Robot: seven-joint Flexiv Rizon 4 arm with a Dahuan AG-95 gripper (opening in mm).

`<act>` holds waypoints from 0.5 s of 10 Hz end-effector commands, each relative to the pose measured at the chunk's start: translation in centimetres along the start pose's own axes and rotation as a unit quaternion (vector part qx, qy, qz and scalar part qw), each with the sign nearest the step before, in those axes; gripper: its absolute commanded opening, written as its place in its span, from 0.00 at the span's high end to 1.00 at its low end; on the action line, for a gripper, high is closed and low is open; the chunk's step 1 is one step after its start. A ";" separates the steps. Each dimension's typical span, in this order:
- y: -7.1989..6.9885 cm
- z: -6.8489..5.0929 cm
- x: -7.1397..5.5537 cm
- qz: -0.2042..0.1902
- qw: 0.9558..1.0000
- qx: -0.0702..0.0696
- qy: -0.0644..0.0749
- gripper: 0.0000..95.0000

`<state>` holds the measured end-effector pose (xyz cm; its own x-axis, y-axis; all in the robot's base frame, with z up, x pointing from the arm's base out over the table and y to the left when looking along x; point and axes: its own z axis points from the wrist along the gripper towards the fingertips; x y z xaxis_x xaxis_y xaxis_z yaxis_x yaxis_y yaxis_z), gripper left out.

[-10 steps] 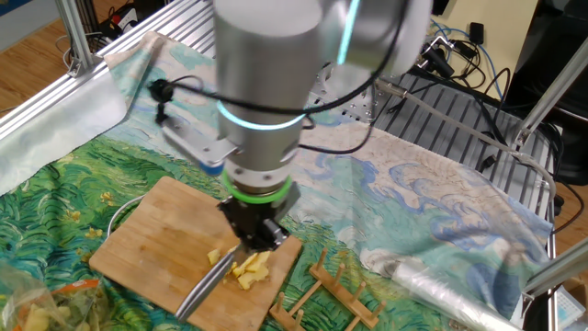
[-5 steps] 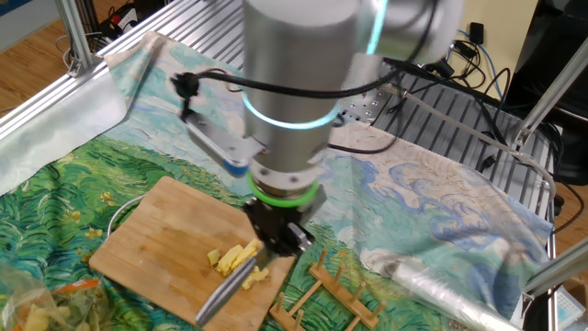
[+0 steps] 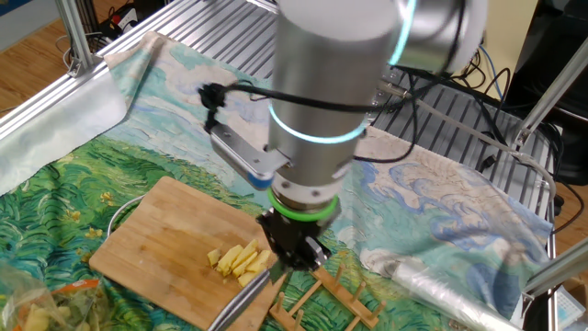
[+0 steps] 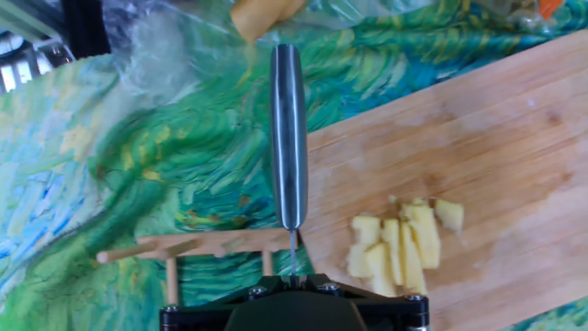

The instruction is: Chop the potatoes

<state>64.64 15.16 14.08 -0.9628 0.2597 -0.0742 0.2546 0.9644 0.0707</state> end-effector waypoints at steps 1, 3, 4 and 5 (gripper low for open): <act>0.5 0.1 0.0 0.002 1.000 -0.001 -0.004 1.00; 0.6 0.6 -0.2 -0.002 1.000 -0.005 -0.008 1.00; 0.7 1.1 -0.3 0.003 1.000 -0.009 -0.007 1.00; 0.8 1.2 -0.3 0.004 1.000 -0.008 -0.007 1.00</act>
<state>65.21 15.87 12.75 -0.9585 0.2713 -0.0876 0.2637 0.9605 0.0888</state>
